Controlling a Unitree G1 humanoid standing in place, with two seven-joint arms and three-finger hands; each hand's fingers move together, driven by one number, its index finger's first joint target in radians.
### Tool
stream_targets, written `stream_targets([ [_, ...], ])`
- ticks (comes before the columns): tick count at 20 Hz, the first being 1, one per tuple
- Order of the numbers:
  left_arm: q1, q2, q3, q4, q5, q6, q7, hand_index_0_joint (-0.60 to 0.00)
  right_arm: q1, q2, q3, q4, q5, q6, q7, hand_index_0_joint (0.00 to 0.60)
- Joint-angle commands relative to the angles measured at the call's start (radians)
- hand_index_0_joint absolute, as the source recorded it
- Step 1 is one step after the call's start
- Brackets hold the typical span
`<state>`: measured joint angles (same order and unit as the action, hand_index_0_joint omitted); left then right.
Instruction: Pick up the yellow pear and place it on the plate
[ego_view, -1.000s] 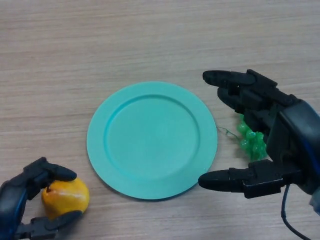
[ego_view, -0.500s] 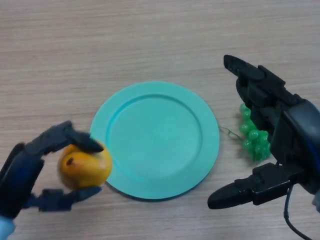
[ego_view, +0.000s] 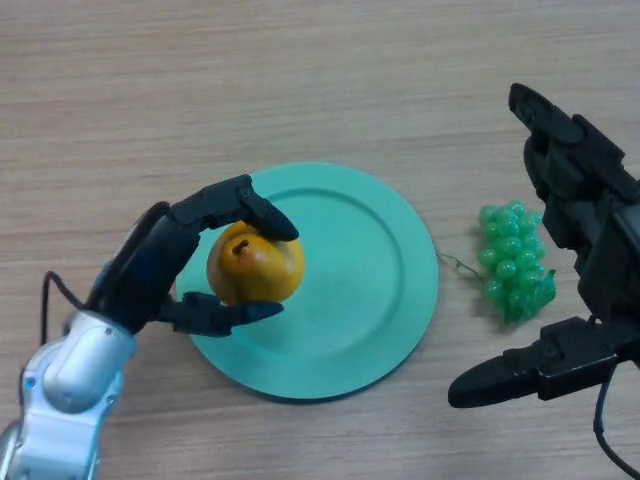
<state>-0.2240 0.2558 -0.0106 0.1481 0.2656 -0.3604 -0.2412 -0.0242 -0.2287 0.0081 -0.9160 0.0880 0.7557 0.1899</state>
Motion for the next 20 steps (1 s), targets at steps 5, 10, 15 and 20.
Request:
stream_targets([
  [5, -0.136, -0.056, -0.021, 0.238, -0.159, -0.145, 0.103, -0.6, -0.038, -0.017, -0.038, -0.042, -0.022, -0.151, -0.018, 0.0],
  [10, -0.185, -0.063, -0.013, 0.385, -0.079, -0.123, 0.242, -0.6, -0.038, -0.022, -0.045, -0.012, -0.044, -0.164, -0.002, 0.0],
  [15, -0.162, -0.05, -0.011, 0.32, -0.046, -0.072, 0.247, -0.1, -0.045, -0.018, -0.028, -0.003, -0.059, -0.166, 0.007, 0.0],
  [20, -0.058, -0.008, 0.012, 0.016, -0.002, 0.064, 0.199, 0.0, -0.054, -0.004, 0.01, 0.018, -0.062, -0.182, 0.008, 0.0],
])
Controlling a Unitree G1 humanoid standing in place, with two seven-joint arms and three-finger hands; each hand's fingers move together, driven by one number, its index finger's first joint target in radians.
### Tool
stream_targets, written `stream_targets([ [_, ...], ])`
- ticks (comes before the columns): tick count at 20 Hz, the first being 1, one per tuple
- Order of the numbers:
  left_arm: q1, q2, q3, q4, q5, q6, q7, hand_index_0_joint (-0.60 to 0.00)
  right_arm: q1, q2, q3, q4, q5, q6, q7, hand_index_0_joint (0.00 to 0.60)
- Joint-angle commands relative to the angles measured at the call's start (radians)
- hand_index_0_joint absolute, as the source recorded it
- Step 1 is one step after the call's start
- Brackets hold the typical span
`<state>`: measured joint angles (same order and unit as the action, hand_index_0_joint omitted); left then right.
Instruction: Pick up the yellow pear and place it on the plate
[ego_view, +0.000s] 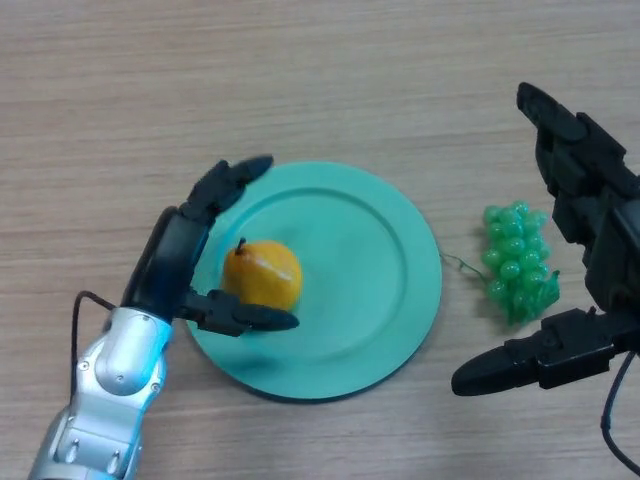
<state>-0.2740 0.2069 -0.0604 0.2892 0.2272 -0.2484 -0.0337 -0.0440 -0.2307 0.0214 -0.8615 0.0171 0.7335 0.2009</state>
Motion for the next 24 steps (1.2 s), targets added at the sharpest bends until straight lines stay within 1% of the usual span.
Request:
stream_targets([
  [1, 0.018, 0.045, 0.07, -0.216, 0.04, -0.016, -0.025, 0.0, -0.036, -0.003, 0.003, -0.04, 0.013, -0.153, -0.002, 0.0],
  [3, 0.083, 0.054, 0.093, -0.423, 0.011, 0.087, -0.074, 0.0, -0.047, 0.0, 0.009, -0.048, 0.035, -0.122, -0.001, 0.0],
  [4, 0.125, 0.051, 0.11, -0.569, -0.07, 0.207, -0.137, 0.0, -0.059, -0.001, 0.006, -0.052, 0.047, -0.108, 0.002, 0.0],
  [5, 0.152, 0.057, 0.137, -0.697, -0.14, 0.313, -0.172, 0.0, -0.071, -0.003, -0.001, -0.054, 0.063, -0.099, 0.005, 0.0],
  [6, 0.173, 0.062, 0.168, -0.785, -0.197, 0.385, -0.186, 0.0, -0.068, -0.004, -0.007, -0.057, 0.076, -0.101, 0.007, 0.0],
  [8, 0.204, 0.076, 0.243, -0.884, -0.301, 0.451, -0.187, 0.0, -0.066, -0.007, -0.008, -0.055, 0.093, -0.114, 0.005, 0.0],
  [9, 0.22, 0.084, 0.292, -0.911, -0.357, 0.479, -0.18, 0.0, -0.058, -0.01, -0.011, -0.051, 0.094, -0.137, 0.012, 0.0],
  [10, 0.232, 0.086, 0.326, -0.923, -0.396, 0.496, -0.171, 0.0, -0.049, -0.011, -0.015, -0.049, 0.095, -0.15, 0.016, 0.0],
  [11, 0.238, 0.082, 0.384, -0.931, -0.483, 0.53, -0.124, 0.0, -0.04, -0.012, -0.034, -0.053, 0.105, -0.164, 0.023, 0.0],
  [13, 0.23, 0.115, 0.456, -0.964, -0.623, 0.638, -0.068, 0.0, -0.026, -0.013, -0.046, -0.049, 0.115, -0.199, 0.019, 0.0],
  [15, 0.229, 0.138, 0.469, -1.018, -0.66, 0.713, -0.046, 0.0, -0.018, -0.015, -0.049, -0.062, 0.124, -0.2, 0.025, 0.0],
  [17, 0.228, 0.125, 0.447, -1.051, -0.653, 0.699, -0.026, 0.0, -0.013, -0.019, -0.049, -0.061, 0.106, -0.229, 0.024, 0.0],
  [19, 0.229, 0.122, 0.428, -1.073, -0.63, 0.695, -0.015, 0.0, 0.007, -0.02, -0.058, -0.064, 0.1, -0.242, 0.034, 0.0],
  [21, 0.221, 0.116, 0.404, -1.083, -0.599, 0.704, 0.0, 0.0, 0.024, -0.017, -0.067, -0.095, 0.108, -0.225, 0.037, 0.0],
  [23, 0.212, 0.12, 0.376, -1.084, -0.538, 0.705, -0.011, 0.0, 0.021, -0.017, -0.091, -0.112, 0.132, -0.227, 0.045, 0.0],
  [24, 0.212, 0.114, 0.371, -1.083, -0.526, 0.706, -0.016, 0.0, 0.024, -0.02, -0.091, -0.109, 0.126, -0.236, 0.043, 0.0],
])
